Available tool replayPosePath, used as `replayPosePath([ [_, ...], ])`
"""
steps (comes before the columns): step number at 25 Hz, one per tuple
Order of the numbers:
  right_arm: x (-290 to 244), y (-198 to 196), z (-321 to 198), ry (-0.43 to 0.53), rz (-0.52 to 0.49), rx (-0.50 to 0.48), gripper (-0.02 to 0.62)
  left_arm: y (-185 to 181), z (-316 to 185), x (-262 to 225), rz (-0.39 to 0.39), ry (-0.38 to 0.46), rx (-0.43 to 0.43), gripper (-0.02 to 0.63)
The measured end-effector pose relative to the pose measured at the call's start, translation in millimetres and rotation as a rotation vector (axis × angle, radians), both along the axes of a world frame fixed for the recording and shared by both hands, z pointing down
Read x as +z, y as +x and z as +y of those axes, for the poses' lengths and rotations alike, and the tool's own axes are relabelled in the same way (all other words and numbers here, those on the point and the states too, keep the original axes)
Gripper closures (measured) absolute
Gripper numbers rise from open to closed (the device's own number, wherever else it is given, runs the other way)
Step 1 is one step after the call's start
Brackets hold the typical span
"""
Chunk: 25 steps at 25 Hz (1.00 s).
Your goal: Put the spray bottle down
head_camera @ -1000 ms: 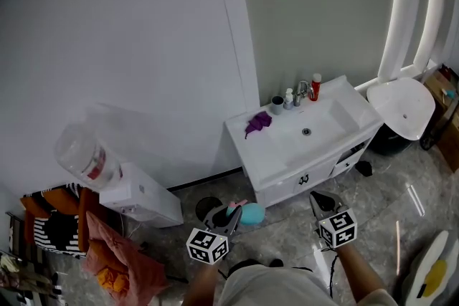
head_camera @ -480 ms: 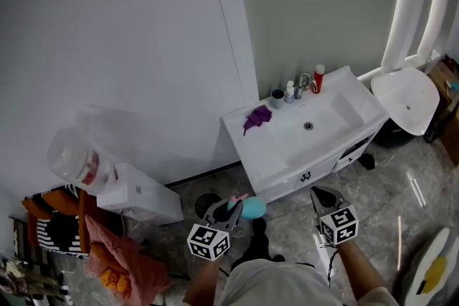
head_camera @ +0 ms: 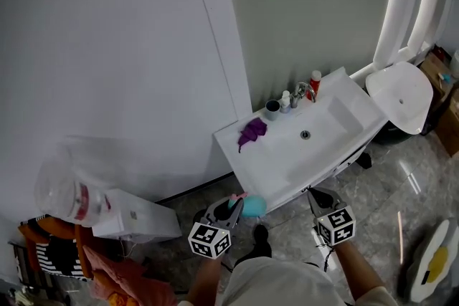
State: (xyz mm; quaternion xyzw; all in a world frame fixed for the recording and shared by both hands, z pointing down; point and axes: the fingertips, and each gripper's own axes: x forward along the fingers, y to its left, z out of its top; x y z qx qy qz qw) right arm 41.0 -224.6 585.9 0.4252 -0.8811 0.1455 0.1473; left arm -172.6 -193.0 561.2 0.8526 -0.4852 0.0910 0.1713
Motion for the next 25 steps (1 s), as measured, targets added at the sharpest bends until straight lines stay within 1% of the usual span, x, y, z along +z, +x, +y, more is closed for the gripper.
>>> replayPosePath([
  [6,3.9,-23.4,-48.1,-0.008,0.035,0.039,0.584,-22.6,-63.7,4.2,-0.007,-0.003,0.062,0.545],
  [11,6.6,-42.7,-77.1,-0.016,0.043,0.066,0.584,-38.0,-102.8,10.3,-0.008,-0.009,0.101,0.545],
  [16,12.3,-48.7,-93.7,-0.014,0.050,0.099,0.584,-44.4,-125.6,19.1,-0.016,-0.021,0.137,0.545],
  [22,9.0,-51.1,-105.5,-0.021,0.054,0.113,0.584,-44.4,-139.9,29.0,-0.040,-0.028,0.148,0.545],
  [25,13.7,-48.2,-113.6,-0.031,0.061,0.110,0.584,-43.4,-148.9,36.8,-0.045,-0.042,0.141,0.545],
])
